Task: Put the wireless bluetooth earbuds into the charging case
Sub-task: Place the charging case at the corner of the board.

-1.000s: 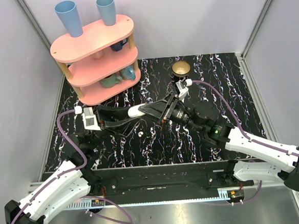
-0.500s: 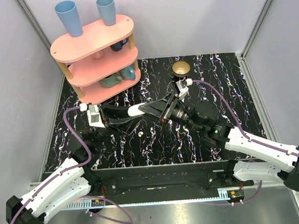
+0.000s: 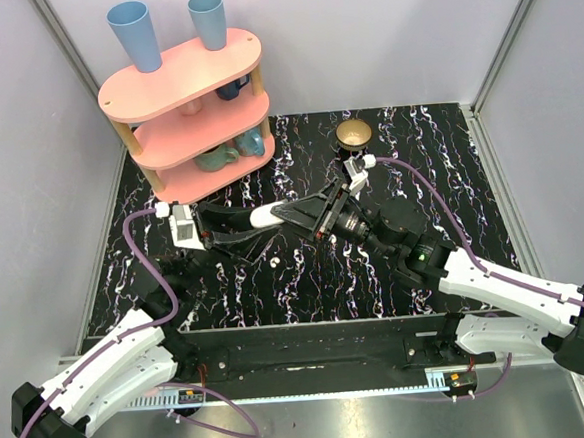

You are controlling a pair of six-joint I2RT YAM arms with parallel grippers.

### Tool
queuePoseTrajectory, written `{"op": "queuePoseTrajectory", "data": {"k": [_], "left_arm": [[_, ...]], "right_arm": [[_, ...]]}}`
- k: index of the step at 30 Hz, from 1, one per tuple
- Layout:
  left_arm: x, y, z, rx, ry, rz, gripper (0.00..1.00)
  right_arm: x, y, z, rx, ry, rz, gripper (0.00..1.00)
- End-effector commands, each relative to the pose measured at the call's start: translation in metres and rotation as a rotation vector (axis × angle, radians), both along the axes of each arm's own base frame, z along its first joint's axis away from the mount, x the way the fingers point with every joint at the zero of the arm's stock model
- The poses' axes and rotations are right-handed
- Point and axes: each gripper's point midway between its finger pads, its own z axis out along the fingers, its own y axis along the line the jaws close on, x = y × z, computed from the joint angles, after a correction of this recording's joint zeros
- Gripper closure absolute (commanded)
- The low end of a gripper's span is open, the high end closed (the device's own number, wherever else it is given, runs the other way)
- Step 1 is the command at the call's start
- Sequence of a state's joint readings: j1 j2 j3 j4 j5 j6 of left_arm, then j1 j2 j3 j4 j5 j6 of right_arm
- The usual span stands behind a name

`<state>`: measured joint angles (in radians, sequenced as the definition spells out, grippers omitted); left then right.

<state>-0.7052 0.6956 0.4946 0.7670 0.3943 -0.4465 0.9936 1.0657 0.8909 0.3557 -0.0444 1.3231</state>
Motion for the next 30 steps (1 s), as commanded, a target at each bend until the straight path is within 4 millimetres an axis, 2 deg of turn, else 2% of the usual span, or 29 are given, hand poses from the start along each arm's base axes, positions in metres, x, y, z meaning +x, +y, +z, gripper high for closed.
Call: {"op": "queuePoseTrajectory", "data": {"k": [1,6,12,16,21,22,23,25,26,27,30], "left_arm": [[-0.008,0.008,0.029,-0.076,-0.074,0.008,0.49],[-0.007,0.007,0.029,-0.070,-0.068,0.007,0.50],[-0.005,0.006,0.026,-0.060,-0.062,0.009,0.70],[-0.006,0.005,0.026,-0.053,-0.066,0.004,0.91],[-0.006,0.002,0.023,-0.036,-0.059,-0.007,0.94],[-0.006,0.002,0.023,-0.034,-0.056,-0.007,0.92],[-0.005,0.001,0.019,-0.024,-0.042,-0.008,0.82],[-0.005,0.001,0.018,-0.018,-0.035,-0.008,0.68],[-0.005,0.001,0.017,-0.019,-0.030,-0.007,0.59],[-0.005,0.002,0.016,-0.019,-0.028,-0.008,0.45],[-0.008,0.004,0.015,-0.016,-0.032,-0.007,0.37]], "right_arm": [[0.002,-0.004,0.014,0.053,-0.021,-0.011,0.86],[0.002,-0.005,0.014,0.056,-0.021,-0.011,0.86],[0.001,-0.005,0.016,0.058,-0.025,-0.008,0.85],[0.001,-0.006,0.014,0.058,-0.026,-0.011,0.84],[0.001,-0.009,0.017,0.061,-0.035,-0.019,0.86],[0.001,-0.009,0.018,0.062,-0.039,-0.021,0.86],[0.001,-0.010,0.019,0.064,-0.042,-0.023,0.86],[0.001,-0.012,0.020,0.067,-0.046,-0.029,0.87],[0.000,-0.013,0.020,0.069,-0.049,-0.031,0.87],[0.001,-0.014,0.019,0.069,-0.047,-0.037,0.88],[0.002,-0.017,0.019,0.066,-0.052,-0.051,0.88]]}}
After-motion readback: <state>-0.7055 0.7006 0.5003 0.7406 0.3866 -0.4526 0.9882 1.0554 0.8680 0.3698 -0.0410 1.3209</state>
